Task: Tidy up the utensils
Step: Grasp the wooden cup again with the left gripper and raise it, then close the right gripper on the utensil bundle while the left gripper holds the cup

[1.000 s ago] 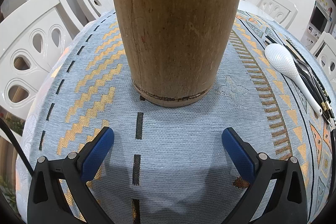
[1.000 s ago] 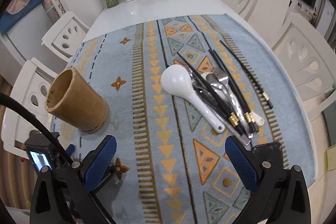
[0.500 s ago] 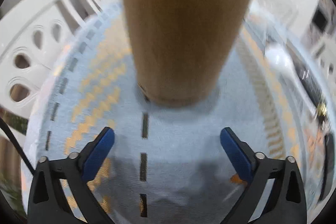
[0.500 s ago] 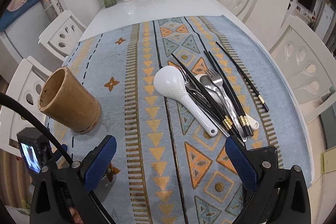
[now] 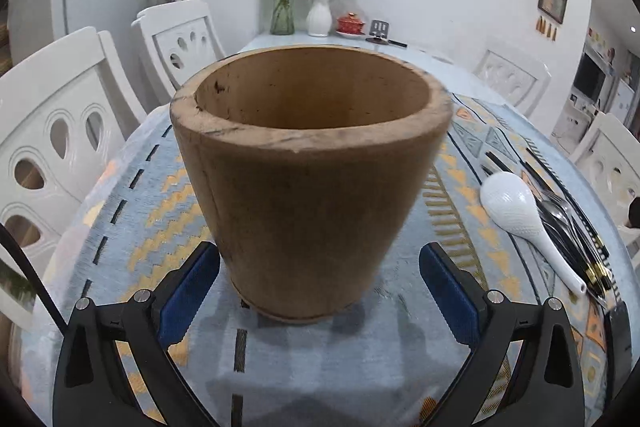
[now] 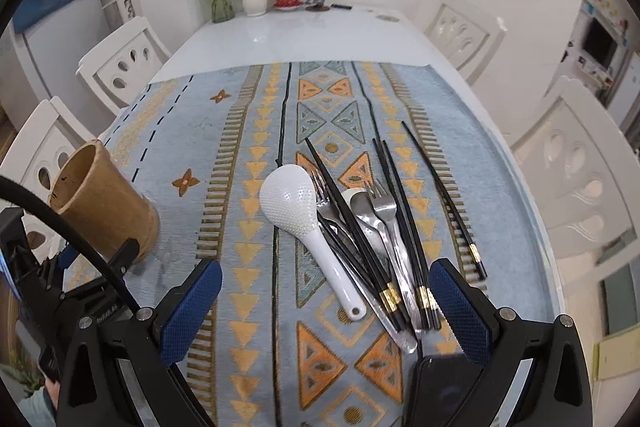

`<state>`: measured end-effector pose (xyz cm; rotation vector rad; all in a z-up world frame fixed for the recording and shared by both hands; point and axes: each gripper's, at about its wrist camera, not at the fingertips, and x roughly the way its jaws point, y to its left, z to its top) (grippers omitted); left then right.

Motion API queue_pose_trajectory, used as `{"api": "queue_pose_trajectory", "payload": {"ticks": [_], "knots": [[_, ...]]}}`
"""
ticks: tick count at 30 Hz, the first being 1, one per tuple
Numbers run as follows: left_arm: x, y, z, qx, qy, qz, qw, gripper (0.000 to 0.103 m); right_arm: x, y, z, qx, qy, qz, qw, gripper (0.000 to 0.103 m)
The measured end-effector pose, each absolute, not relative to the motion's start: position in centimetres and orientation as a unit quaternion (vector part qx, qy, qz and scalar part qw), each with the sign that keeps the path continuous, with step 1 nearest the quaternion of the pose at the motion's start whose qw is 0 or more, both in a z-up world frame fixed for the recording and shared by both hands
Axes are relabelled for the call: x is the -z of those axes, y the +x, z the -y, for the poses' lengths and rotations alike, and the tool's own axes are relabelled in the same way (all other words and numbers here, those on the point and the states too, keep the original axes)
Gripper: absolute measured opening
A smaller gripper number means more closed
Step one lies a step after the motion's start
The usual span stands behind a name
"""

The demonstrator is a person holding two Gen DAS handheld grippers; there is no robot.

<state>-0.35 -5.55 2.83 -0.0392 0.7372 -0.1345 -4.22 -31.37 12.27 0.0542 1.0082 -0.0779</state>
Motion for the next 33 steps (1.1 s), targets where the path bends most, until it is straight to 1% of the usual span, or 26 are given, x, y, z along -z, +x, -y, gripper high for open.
{"api": "queue_pose_trajectory", "payload": {"ticks": [2, 3, 6, 7, 11, 13, 17, 18, 19, 20, 24, 27, 30, 33], "knots": [[-2.6, 0.1, 5.4, 0.06, -0.023, -0.361, 0.93, 0.1, -11.7, -3.3, 31.7, 0.024, 0.022, -0.491, 0.87, 0.103], [-2.7, 0.3, 5.4, 0.058, -0.025, -0.36, 0.931, 0.1, -11.3, -2.8, 31.8, 0.018, 0.018, -0.496, 0.868, 0.1], [-2.6, 0.8, 5.3, 0.05, -0.03, -0.359, 0.931, 0.098, -10.1, -1.3, 31.9, -0.004, 0.016, -0.514, 0.857, 0.087], [-2.6, 0.8, 5.3, 0.046, -0.031, -0.359, 0.932, 0.096, -9.7, -0.8, 32.1, -0.012, 0.017, -0.52, 0.854, 0.085], [-2.5, 0.6, 5.5, 0.043, -0.026, -0.355, 0.934, 0.095, -8.7, 0.8, 32.6, -0.039, 0.028, -0.53, 0.846, 0.082], [-2.5, 0.6, 5.5, 0.042, -0.025, -0.353, 0.934, 0.095, -8.4, 1.5, 32.9, -0.046, 0.037, -0.535, 0.843, 0.078], [-2.4, 0.7, 5.7, 0.038, -0.022, -0.355, 0.934, 0.095, -7.9, 2.5, 34.0, -0.059, 0.067, -0.541, 0.836, 0.078], [-2.4, 0.7, 5.7, 0.036, -0.019, -0.356, 0.933, 0.095, -7.8, 2.6, 34.2, -0.06, 0.075, -0.541, 0.835, 0.075], [-2.3, 0.8, 5.8, 0.034, -0.016, -0.358, 0.933, 0.095, -7.6, 2.8, 34.7, -0.06, 0.086, -0.543, 0.833, 0.067], [-2.3, 0.8, 5.9, 0.032, -0.014, -0.36, 0.932, 0.095, -7.5, 3.0, 35.0, -0.06, 0.092, -0.546, 0.831, 0.065], [-2.2, 0.8, 5.9, 0.033, -0.016, -0.359, 0.933, 0.095, -7.1, 3.4, 36.2, -0.06, 0.116, -0.551, 0.824, 0.061], [-2.2, 0.8, 5.8, 0.034, -0.017, -0.359, 0.932, 0.095, -7.1, 3.6, 36.9, -0.052, 0.113, -0.554, 0.823, 0.059], [-2.2, 0.8, 5.8, 0.035, -0.019, -0.359, 0.932, 0.095, -6.9, 3.9, 38.1, -0.039, 0.113, -0.56, 0.82, 0.05], [-2.2, 0.8, 5.8, 0.034, -0.019, -0.359, 0.932, 0.095, -6.7, 4.0, 38.9, -0.026, 0.107, -0.564, 0.819, 0.045]]}}
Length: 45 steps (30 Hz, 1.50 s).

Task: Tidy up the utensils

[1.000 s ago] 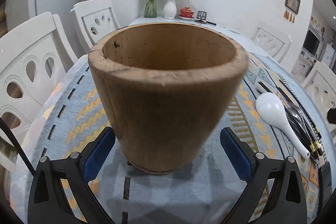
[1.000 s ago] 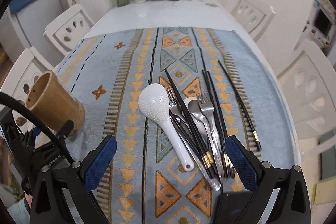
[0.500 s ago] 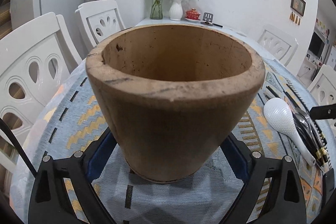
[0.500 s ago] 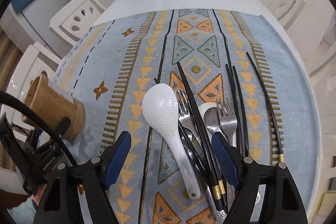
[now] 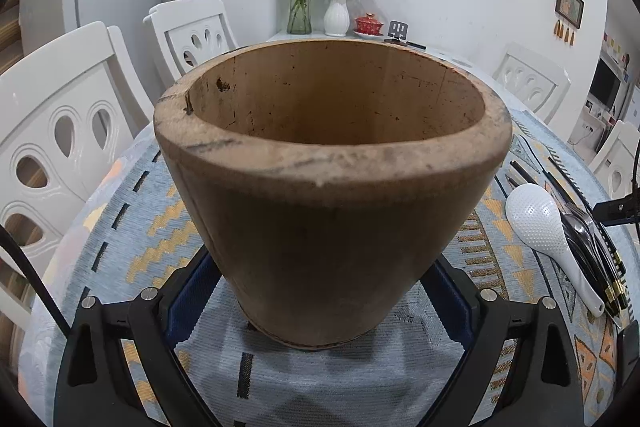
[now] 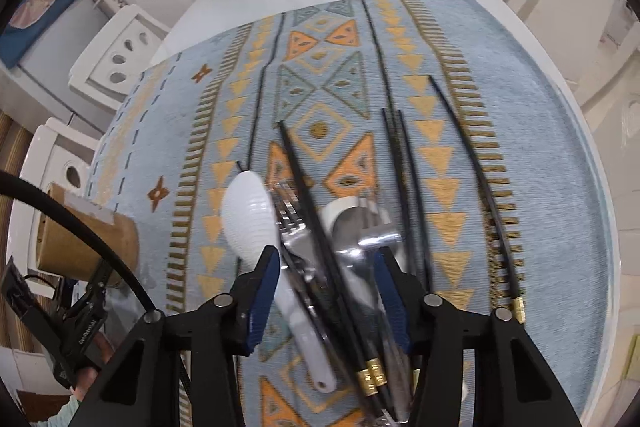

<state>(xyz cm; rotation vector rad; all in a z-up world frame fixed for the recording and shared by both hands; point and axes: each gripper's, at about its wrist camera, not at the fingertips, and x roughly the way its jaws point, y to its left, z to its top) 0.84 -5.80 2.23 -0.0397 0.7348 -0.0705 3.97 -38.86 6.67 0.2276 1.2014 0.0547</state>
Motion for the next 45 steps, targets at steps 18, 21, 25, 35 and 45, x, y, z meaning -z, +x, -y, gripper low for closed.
{"api": "queue_pose_trajectory", "payload": {"ticks": [18, 21, 25, 35, 45], "knots": [[-2.1, 0.9, 5.8, 0.036, -0.022, -0.36, 0.932, 0.096, -4.7, 6.6, 42.2, -0.031, 0.116, -0.606, 0.786, 0.034], [-2.1, 0.9, 5.8, 0.035, -0.022, -0.36, 0.932, 0.096, -4.2, 6.8, 42.2, -0.034, 0.125, -0.61, 0.782, 0.033], [-2.1, 0.9, 5.8, 0.036, -0.022, -0.36, 0.932, 0.096, -4.5, 6.8, 41.6, -0.03, 0.11, -0.608, 0.786, 0.022], [-2.1, 0.9, 5.9, 0.036, -0.023, -0.36, 0.932, 0.096, -5.6, 6.4, 39.5, -0.017, 0.06, -0.603, 0.796, 0.022], [-2.2, 0.9, 5.9, 0.036, -0.023, -0.36, 0.932, 0.096, -5.2, 6.7, 37.9, -0.009, 0.043, -0.624, 0.78, 0.02]]}}
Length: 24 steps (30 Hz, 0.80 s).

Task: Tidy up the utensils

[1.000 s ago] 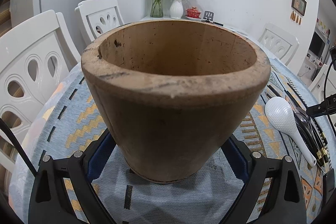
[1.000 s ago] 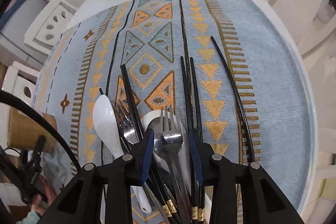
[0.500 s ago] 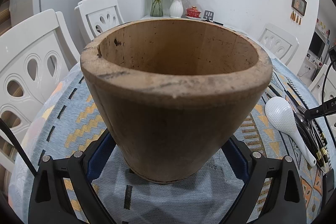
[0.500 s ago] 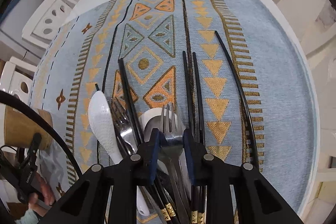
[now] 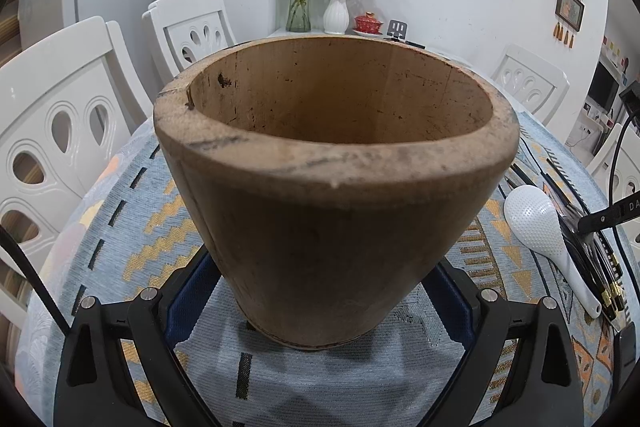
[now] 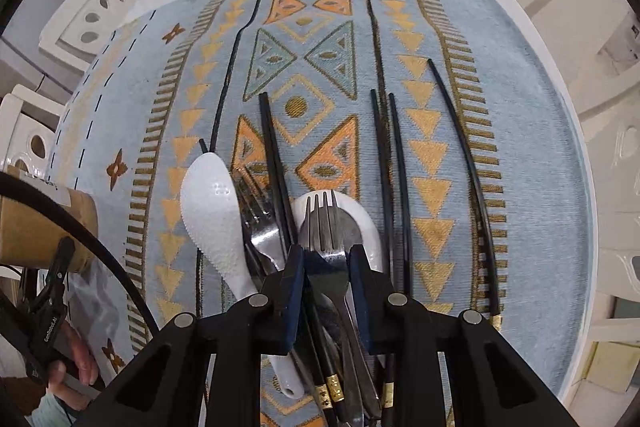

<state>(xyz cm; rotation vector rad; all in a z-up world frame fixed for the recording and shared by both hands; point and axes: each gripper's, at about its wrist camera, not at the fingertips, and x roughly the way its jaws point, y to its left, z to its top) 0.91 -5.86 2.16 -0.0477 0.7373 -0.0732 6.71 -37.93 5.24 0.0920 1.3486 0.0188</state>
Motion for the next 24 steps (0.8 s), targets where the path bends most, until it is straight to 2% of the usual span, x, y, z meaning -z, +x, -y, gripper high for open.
{"api": "queue_pose_trajectory", "payload": {"ticks": [1, 9, 16, 24], "knots": [[-2.2, 0.9, 5.9, 0.036, -0.023, -0.36, 0.932, 0.096, -5.1, 6.8, 37.7, -0.008, 0.042, -0.626, 0.778, 0.015], [-2.2, 0.9, 5.9, 0.036, -0.024, -0.36, 0.932, 0.096, -5.2, 7.0, 37.1, -0.024, 0.058, -0.635, 0.77, 0.015], [-2.2, 0.9, 5.9, 0.036, -0.024, -0.36, 0.932, 0.096, -5.0, 7.5, 35.7, -0.039, 0.035, -0.646, 0.762, 0.007], [-2.1, 0.8, 6.1, 0.037, -0.026, -0.361, 0.931, 0.096, -4.2, 8.2, 34.5, -0.043, 0.017, -0.652, 0.757, 0.007]]}}
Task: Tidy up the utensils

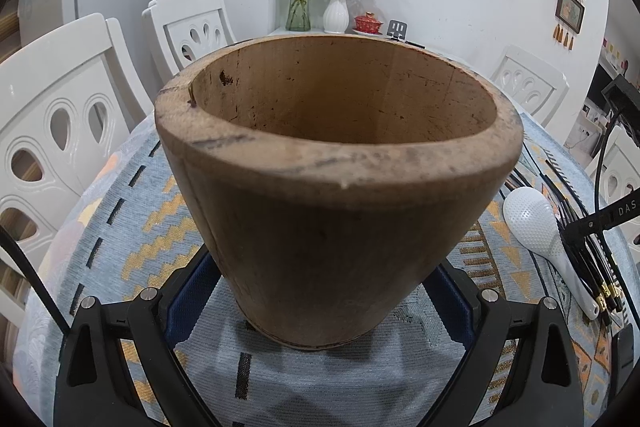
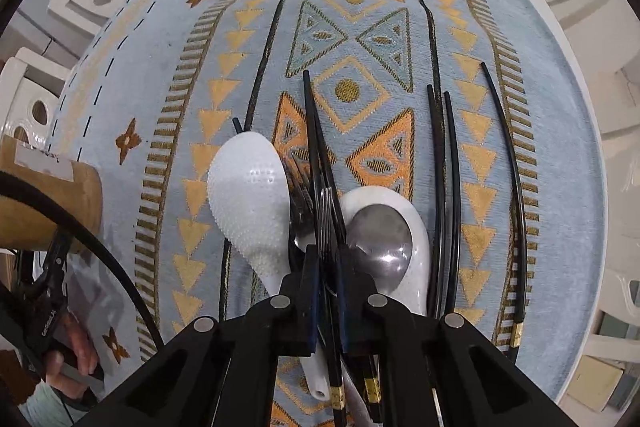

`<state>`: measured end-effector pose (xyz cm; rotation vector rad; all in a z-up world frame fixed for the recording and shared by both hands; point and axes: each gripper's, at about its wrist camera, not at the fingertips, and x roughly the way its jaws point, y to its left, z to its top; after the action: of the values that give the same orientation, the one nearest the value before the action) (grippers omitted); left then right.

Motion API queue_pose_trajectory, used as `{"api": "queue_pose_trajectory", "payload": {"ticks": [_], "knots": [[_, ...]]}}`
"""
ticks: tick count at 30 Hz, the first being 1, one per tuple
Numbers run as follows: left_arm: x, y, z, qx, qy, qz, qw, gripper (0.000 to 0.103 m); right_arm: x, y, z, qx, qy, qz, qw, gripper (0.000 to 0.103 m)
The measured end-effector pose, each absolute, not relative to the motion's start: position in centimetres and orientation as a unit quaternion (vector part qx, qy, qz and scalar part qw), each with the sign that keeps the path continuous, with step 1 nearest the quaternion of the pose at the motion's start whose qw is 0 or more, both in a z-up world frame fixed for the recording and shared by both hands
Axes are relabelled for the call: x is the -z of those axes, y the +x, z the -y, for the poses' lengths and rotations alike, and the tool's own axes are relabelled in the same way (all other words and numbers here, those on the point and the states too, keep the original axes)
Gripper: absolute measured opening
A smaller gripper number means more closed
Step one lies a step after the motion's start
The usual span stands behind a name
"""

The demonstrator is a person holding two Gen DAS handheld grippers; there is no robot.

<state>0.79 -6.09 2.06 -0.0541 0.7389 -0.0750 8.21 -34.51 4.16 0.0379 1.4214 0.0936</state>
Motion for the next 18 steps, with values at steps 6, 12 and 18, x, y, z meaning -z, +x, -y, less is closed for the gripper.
{"api": "queue_pose_trajectory", "payload": {"ticks": [6, 12, 18], "knots": [[-2.0, 0.7, 6.3, 0.037, -0.029, -0.362, 0.931, 0.097, -4.5, 8.0, 34.4, -0.038, 0.009, -0.643, 0.765, 0.004], [-2.0, 0.7, 6.4, 0.038, -0.03, -0.362, 0.931, 0.097, -7.5, 5.7, 35.5, -0.041, 0.025, -0.607, 0.793, 0.003], [-2.0, 0.7, 6.4, 0.038, -0.03, -0.362, 0.931, 0.097, -11.0, 2.5, 36.7, -0.029, 0.066, -0.565, 0.822, 0.003]]}}
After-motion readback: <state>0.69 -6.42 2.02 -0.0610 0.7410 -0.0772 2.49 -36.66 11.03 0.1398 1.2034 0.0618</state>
